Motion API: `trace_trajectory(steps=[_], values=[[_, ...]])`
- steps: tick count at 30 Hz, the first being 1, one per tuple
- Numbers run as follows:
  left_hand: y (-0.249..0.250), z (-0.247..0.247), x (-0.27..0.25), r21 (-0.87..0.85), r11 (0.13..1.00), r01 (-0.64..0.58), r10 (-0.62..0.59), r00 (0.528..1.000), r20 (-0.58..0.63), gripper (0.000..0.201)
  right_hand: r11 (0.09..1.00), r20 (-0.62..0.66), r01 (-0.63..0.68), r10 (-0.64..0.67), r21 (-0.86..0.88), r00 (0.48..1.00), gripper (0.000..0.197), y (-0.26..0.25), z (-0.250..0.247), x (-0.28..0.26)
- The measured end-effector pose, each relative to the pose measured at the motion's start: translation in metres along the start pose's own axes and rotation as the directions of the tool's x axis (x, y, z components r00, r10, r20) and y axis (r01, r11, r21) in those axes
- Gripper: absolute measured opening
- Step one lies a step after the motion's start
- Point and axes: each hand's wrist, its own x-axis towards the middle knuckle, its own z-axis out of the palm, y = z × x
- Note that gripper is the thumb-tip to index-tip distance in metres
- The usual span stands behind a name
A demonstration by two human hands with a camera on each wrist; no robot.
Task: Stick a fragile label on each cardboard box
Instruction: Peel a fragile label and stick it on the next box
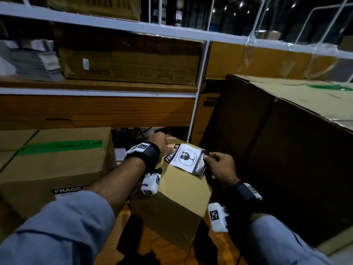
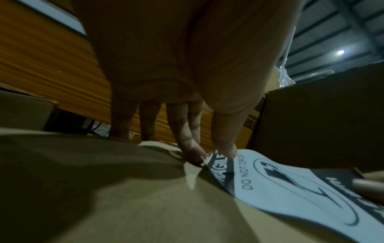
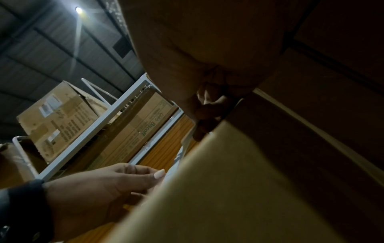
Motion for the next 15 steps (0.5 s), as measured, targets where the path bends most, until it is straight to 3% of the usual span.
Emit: trace_trajectory(steps=[4, 9, 12, 15], values=[[0.0022, 0.0032, 0.0057, -0.060, 0.998, 0.034, -0.034, 0.999, 0.002, 0.042, 1.000, 0.001, 0.008, -0.008, 0.030, 1.000, 0.005, 0.0027, 0.0003, -0.0011], [0.0012, 0.0046, 0.0104, -0.102, 0.991, 0.084, -0.081, 0.996, 0.035, 0.056, 0.997, 0.015, -0.021, 0.019, 0.070, 1.000, 0.014, 0.0049, -0.0001, -0.0002], [-0.0018, 0.0027, 0.0104, -0.033, 0.997, 0.065, -0.063, 0.996, 0.056, 0.049, 0.997, 0.026, -0.019, 0.017, 0.081, 1.000, 0.018, 0.0084, 0.0015, 0.0017], [-0.0043, 0.0040, 0.0110, -0.111, 0.990, 0.086, -0.081, 0.995, 0.053, 0.050, 0.995, 0.028, -0.028, 0.026, 0.100, 0.999, 0.012, 0.0038, 0.0020, -0.0025]])
